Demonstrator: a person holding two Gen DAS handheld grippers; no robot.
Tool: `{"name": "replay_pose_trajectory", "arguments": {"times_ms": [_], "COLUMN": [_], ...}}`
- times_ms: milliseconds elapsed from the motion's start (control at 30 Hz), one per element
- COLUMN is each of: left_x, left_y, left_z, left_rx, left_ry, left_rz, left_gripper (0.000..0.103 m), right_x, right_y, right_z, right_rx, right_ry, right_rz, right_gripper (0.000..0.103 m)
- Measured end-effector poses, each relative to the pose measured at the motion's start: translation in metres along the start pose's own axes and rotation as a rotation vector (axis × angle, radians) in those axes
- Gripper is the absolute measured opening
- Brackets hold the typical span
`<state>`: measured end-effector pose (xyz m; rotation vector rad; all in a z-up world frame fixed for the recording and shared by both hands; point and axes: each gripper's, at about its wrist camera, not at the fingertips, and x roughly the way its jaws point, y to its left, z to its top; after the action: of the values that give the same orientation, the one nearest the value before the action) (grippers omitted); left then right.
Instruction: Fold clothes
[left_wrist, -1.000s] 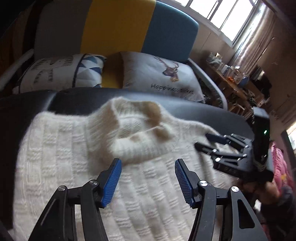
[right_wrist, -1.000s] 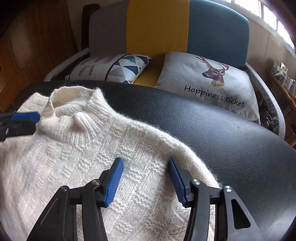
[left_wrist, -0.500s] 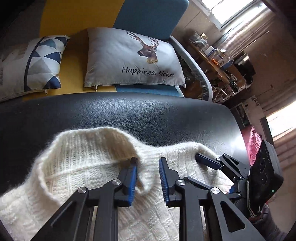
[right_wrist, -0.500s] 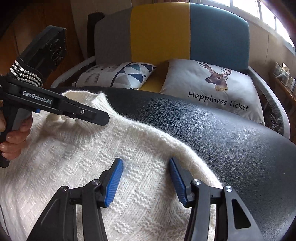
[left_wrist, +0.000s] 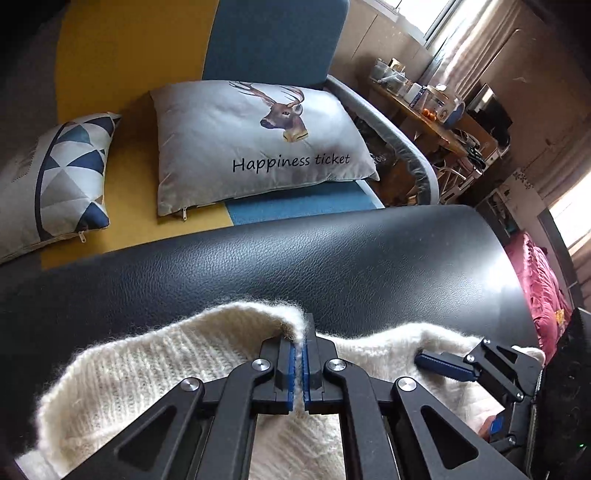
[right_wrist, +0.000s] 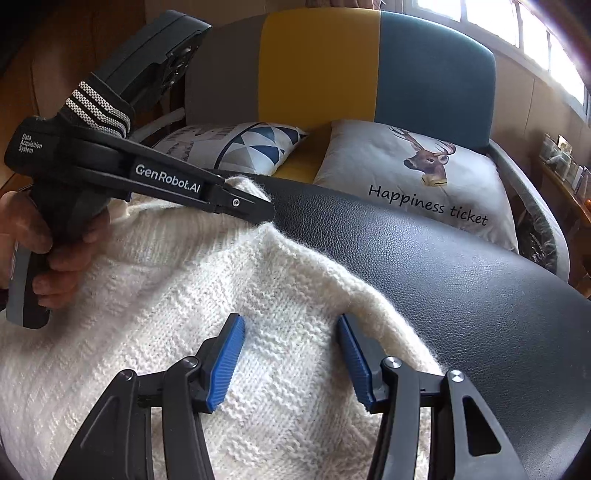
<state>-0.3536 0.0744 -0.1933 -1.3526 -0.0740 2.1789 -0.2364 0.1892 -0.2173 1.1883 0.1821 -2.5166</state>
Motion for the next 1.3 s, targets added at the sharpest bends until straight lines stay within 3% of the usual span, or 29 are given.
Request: {"name": "replay_pose_trajectory", "arguments": {"times_ms": [133,300,533,667,700,767,833,900,967,1167,1233,1300], "left_x": [-0.004,-0.046,-0.113,-0.119,-0.117,-0.113,-0.112,-0.113,-0.112,-0.113,-0.113,-0.113], "left_y": [-0.005,0.011,0.028,0.043,0.046,0.053,0.062,0.067,0.069,0.072,0.070,0.067], "left_z": [-0.002,-0.020,-0.096,-0.123,-0.129,-0.140,-0.151,-0.156,-0.157,-0.157,-0.157,-0.157], "left_rx": [0.022,-0.108,-0.168,-0.209,-0.212,-0.218,-0.235,-0.247,-0.252,-0.267,-0.259,-0.249], "left_ry": [-0.002,-0.087,-0.216,-0.196,-0.183,-0.166,-0.182,-0.206,-0.215,-0.229,-0.232,-0.232], "left_rz": [0.036,-0.024,0.094,0.167,0.185,0.195,0.164,0.135,0.123,0.090,0.099,0.112], "left_gripper": [0.003,0.005,0.007,0.007,0.007,0.007,0.007,0.007,0.007,0.007,0.007,0.007], "right_x": [-0.001,-0.001,-0.003,-0.005,-0.008,-0.026,-0.027,-0.015,0.010,0.098,0.112,0.118], "right_y": [-0.001,-0.001,0.004,0.003,0.002,0.004,0.016,0.032,0.043,0.062,0.071,0.075], "right_z": [0.001,0.003,0.006,0.023,0.031,0.050,0.071,0.090,0.108,0.126,0.132,0.141], "right_rx": [0.005,0.006,-0.016,0.040,0.079,0.185,0.239,0.273,0.327,0.499,0.541,0.595], "right_ry": [-0.002,0.001,0.014,0.098,0.129,0.053,0.035,0.043,0.090,0.318,0.320,0.237], "right_rz": [0.001,0.002,-0.028,-0.002,0.029,0.266,0.489,0.612,0.666,0.718,0.822,0.910], "right_gripper": [0.054,0.054,0.054,0.054,0.054,0.054,0.055,0.056,0.057,0.058,0.058,0.058]}}
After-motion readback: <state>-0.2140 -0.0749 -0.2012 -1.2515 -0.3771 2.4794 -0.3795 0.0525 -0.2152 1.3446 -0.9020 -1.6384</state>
